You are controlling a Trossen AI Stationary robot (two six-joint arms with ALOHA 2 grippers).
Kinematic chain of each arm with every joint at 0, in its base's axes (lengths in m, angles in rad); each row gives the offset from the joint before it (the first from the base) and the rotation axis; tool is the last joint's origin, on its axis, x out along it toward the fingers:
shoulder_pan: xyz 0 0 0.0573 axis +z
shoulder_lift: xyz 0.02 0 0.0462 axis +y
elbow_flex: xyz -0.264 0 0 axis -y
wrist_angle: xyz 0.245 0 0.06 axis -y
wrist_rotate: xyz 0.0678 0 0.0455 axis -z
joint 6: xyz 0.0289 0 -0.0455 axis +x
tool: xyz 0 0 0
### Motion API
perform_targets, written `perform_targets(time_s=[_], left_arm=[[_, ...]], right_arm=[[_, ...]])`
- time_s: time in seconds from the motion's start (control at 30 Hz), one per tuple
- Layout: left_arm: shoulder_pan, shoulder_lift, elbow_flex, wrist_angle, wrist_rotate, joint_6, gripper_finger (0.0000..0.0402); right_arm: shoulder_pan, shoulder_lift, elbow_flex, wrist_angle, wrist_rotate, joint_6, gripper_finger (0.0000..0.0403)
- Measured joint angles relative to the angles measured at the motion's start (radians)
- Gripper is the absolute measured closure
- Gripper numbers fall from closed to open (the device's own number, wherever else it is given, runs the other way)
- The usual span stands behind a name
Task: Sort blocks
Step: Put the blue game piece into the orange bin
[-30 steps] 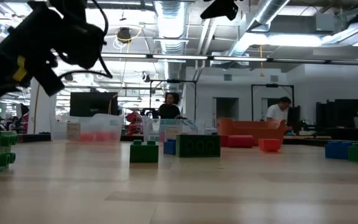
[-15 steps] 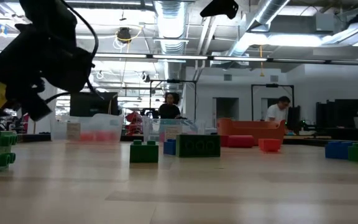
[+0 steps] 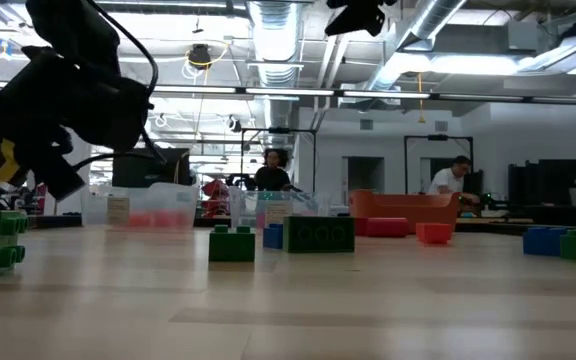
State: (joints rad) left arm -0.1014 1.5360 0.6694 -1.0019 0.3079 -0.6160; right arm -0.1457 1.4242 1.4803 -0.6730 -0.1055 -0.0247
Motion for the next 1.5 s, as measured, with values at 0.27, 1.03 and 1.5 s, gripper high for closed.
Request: perform_targets(time_s=[0.27, 1.03, 1.5], left_arm=[[0.086, -0.108, 0.074, 0.038, -0.127, -0.006, 0.0270], [0.392, -0.161, 0.476, 0.998, -0.376, -0.078, 0.0270], [0.363, 0.092, 0.867, 0.984, -0.457, 0.018, 0.0270]], right_arm=[[-0.052, -0.069, 0.000, -0.070, 0.001, -0.003, 0.0127], [0.007, -0.160, -0.180, 0.243, 0.344, -0.025, 0.0127], [-0.009, -0.161, -0.180, 0.227, 0.499, -0.029, 0.0127]])
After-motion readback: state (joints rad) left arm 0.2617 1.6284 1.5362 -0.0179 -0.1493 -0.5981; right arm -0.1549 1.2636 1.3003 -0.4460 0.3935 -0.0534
